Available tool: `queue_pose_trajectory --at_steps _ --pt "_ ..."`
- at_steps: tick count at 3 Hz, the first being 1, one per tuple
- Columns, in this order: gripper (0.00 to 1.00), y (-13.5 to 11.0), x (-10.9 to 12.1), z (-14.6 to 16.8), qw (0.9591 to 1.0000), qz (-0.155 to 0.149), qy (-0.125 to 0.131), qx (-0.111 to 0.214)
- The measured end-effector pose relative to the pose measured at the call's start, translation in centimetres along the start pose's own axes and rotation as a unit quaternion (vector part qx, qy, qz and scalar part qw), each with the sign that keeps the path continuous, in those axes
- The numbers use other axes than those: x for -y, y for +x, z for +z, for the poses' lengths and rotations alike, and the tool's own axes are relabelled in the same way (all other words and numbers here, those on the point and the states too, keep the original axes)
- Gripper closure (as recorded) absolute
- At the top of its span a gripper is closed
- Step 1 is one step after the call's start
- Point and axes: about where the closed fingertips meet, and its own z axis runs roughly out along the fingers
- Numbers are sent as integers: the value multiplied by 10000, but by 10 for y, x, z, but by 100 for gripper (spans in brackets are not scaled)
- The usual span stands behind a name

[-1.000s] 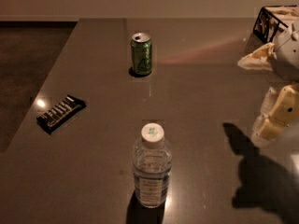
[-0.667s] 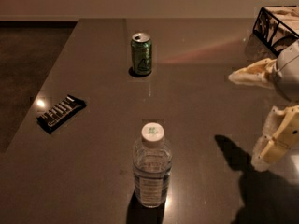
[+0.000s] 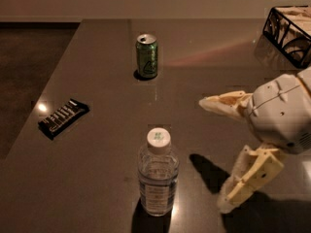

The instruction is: Knock blue plastic bottle over

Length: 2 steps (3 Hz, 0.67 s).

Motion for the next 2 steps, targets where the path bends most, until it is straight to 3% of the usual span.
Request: queue_pose_trajectory --at_steps 2 --pt "0 -30 -14 45 9973 -24 -162 713"
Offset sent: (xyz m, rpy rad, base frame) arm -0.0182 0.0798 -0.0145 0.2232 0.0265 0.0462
